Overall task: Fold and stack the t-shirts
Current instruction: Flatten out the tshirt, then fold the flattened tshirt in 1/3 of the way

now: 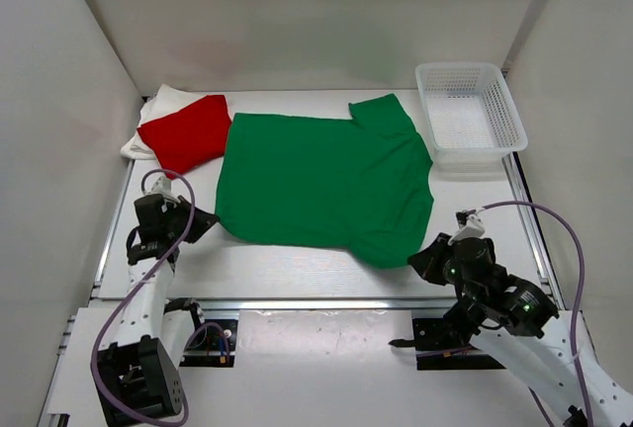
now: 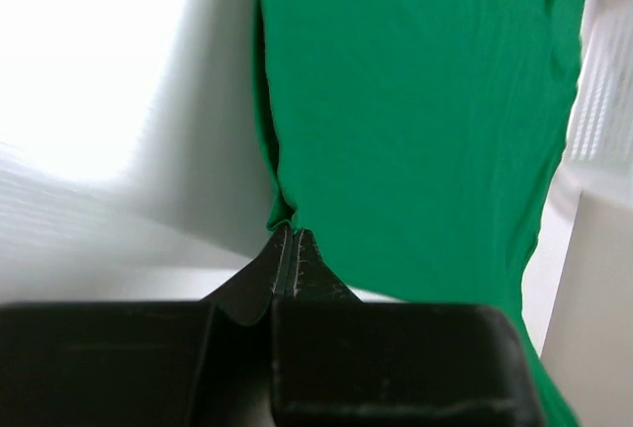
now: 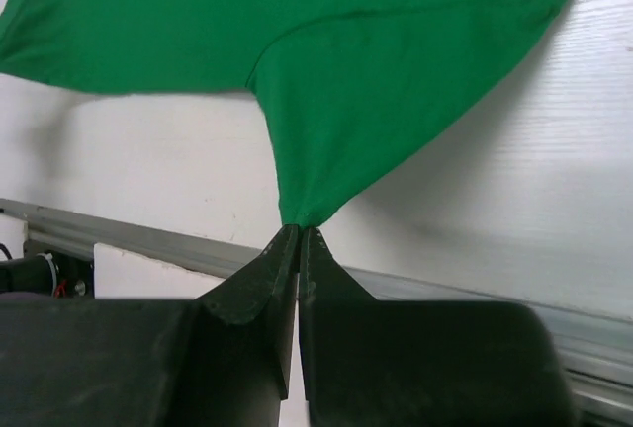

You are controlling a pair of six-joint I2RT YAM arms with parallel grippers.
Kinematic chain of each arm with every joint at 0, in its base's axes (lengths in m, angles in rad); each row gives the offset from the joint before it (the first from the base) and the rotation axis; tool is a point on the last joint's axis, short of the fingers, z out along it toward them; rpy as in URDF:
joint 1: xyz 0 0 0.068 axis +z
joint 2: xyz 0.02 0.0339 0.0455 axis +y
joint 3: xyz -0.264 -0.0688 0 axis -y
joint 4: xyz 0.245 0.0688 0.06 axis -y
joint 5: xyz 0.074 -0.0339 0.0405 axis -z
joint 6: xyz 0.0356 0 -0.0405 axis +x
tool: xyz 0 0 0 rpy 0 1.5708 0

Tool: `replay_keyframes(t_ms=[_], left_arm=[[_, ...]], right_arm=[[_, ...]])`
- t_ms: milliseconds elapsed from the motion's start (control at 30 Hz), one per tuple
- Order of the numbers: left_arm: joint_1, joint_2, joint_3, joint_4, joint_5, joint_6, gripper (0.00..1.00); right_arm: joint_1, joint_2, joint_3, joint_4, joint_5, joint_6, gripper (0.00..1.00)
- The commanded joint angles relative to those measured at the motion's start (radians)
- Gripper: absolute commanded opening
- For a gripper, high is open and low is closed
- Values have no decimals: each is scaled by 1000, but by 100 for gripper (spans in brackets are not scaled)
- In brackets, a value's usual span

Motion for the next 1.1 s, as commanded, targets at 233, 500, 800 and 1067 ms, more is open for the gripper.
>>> replay_keyframes(t_ms=[233,500,800,1067], left_arm=[[-4,95,-2,134,13,-91,0],[-100,296,107,334,-133,-239,0],[-111,598,265,429,-166,-299,0],[-108,765,429,399,-194,-297,0]], right_arm=[[-342,326,24,185,-104,-273,0],[-637,677,131,516,-326,-419,0],[-632,1049,326,736,-341,-419,0],[-647,1270,556,731,-358,-474,0]])
